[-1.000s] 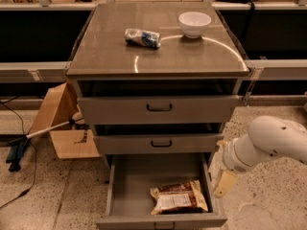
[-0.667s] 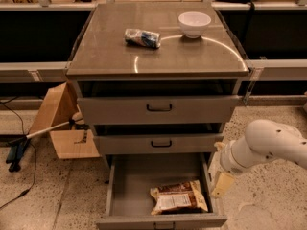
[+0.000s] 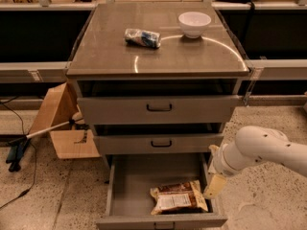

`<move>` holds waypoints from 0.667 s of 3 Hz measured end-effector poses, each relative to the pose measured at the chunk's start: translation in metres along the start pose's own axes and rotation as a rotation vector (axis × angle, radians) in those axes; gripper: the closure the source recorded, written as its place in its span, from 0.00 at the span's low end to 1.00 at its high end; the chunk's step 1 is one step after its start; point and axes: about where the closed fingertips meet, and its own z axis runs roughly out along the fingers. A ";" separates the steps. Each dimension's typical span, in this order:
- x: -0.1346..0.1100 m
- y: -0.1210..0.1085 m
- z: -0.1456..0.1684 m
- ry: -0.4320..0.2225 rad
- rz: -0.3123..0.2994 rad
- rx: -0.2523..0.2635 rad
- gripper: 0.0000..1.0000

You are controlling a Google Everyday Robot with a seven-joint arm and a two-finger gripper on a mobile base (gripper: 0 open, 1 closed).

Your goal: Pick brown chip bag from bottom drawer and place on counter

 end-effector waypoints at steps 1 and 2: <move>0.010 0.001 0.013 -0.037 0.014 0.025 0.00; 0.019 -0.008 0.052 -0.085 0.020 0.027 0.00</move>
Offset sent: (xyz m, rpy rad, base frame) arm 0.0232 -0.0007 -0.0866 0.1031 -0.0690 -0.0310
